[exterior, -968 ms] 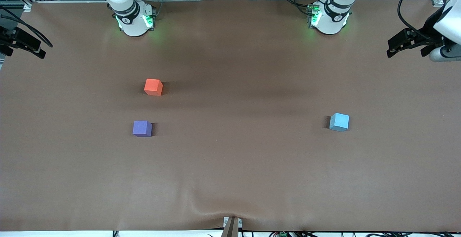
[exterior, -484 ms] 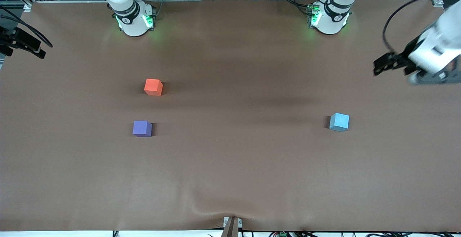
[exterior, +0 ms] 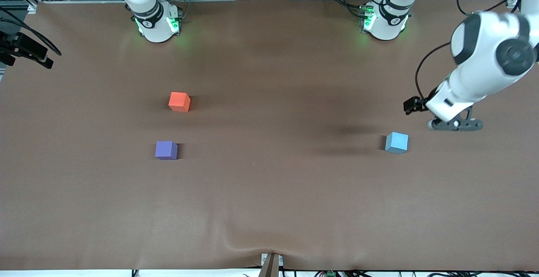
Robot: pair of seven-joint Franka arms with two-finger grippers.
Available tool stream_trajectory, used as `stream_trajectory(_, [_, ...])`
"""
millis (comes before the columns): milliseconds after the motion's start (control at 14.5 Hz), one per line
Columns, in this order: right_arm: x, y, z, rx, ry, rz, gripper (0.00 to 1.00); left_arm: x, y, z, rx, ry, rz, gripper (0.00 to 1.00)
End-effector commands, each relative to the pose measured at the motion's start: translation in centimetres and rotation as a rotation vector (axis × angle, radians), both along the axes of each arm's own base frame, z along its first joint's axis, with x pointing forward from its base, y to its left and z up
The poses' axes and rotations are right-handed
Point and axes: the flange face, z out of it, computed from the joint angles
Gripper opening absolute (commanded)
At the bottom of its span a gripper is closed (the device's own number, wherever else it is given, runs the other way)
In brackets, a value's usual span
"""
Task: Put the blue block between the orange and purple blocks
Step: 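Reach the left gripper down over the light-blue cube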
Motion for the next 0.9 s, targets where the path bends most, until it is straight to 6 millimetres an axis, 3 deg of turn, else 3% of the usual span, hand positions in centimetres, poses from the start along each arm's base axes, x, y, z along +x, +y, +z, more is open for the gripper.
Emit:
stream_trajectory(0, [0.1,-0.1,0.3,-0.016,0.004,0.002,1.0,1.3,0.1,-3.5,0.006,0.015,-0.027,1.0])
stream_trajectory(276, [0.1,-0.1,0.3,-0.016,0.004,0.002,1.0,2.2,0.6,-8.0,-0.029,0.026,-0.019,1.0])
stream_trajectory(829, [0.1,-0.2,0.3,-0.016,0.004,0.001,1.0,3.1,0.1,-13.2,-0.07,0.023,-0.025,1.0])
